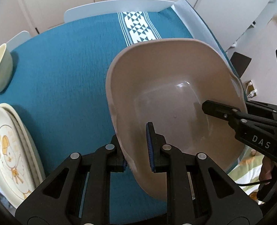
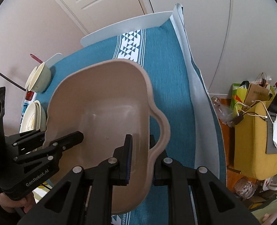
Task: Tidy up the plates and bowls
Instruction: 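Carry the beige basin to open cloth and lower it onto the table, then open both grippers and lift them off the basin, then move both grippers to the cream duck-print bowl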
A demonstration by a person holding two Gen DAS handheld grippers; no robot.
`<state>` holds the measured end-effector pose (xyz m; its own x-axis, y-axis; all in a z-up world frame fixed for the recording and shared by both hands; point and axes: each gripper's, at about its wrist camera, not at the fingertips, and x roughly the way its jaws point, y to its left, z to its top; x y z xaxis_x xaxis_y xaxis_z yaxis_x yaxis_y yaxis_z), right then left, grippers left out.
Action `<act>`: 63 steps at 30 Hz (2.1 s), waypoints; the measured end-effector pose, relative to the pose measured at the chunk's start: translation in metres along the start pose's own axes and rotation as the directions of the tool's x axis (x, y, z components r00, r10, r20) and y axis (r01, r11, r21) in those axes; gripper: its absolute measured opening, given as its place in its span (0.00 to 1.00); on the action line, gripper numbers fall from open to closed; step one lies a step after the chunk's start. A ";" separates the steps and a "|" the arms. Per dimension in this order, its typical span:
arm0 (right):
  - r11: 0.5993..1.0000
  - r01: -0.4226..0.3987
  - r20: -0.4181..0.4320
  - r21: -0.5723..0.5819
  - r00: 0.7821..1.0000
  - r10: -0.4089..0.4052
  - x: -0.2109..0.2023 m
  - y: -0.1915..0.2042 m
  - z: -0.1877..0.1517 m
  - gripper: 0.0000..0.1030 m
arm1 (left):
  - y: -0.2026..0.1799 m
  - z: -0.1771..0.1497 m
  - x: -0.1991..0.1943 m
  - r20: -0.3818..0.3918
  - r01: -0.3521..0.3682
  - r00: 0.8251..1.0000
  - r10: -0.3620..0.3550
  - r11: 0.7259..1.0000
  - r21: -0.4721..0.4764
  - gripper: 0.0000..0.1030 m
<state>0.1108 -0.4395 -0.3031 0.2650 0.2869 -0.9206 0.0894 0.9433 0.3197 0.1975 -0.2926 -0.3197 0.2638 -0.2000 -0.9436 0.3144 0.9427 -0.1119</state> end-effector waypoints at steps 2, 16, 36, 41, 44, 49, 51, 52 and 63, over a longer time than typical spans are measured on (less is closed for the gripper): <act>1.000 -0.001 -0.006 -0.002 1.000 0.001 0.000 0.001 -0.001 0.14 | 0.002 0.006 0.008 0.005 -0.010 1.000 0.010 1.000 -0.001 0.14; 0.999 -0.009 0.007 0.039 1.000 0.009 0.006 -0.001 -0.005 0.47 | -0.002 0.003 0.010 0.035 -0.071 0.997 0.070 0.997 0.034 0.69; 0.999 -0.013 0.156 -0.031 0.988 0.017 -0.099 0.034 -0.001 0.49 | 0.000 -0.010 -0.099 0.165 -0.100 0.982 0.096 0.995 0.014 0.69; 0.994 -0.042 0.218 -0.103 0.974 0.064 -0.130 0.065 0.007 0.90 | 0.011 -0.016 -0.162 0.290 -0.171 0.940 0.182 0.983 -0.064 0.84; 0.982 -0.070 0.263 -0.174 0.958 0.115 -0.146 0.089 0.017 0.99 | 0.025 -0.020 -0.199 0.368 -0.226 0.894 0.254 0.967 -0.119 1.00; 0.949 -0.134 0.276 -0.286 0.937 0.215 -0.155 0.135 0.043 0.99 | 0.067 -0.015 -0.236 0.389 -0.262 0.858 0.335 0.937 -0.229 1.00; 0.935 -0.144 0.265 -0.325 0.935 0.236 -0.152 0.156 0.056 0.99 | 0.090 -0.011 -0.246 0.372 -0.277 0.851 0.371 0.918 -0.282 1.00; 0.928 -0.138 0.261 -0.345 0.936 0.236 -0.150 0.167 0.061 0.99 | 0.104 -0.010 -0.251 0.365 -0.277 0.849 0.382 0.910 -0.308 1.00; 0.901 -0.091 0.163 -0.425 0.971 0.175 -0.073 0.274 0.143 0.99 | 0.253 0.016 -0.236 0.259 -0.178 0.904 0.341 0.850 -0.496 1.00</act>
<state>0.2534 -0.2255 -0.1166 0.4290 0.4161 -0.8017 -0.3512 0.8946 0.2764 0.2298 -0.0110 -0.1201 0.5817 0.0711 -0.8103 -0.2319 0.9693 -0.0814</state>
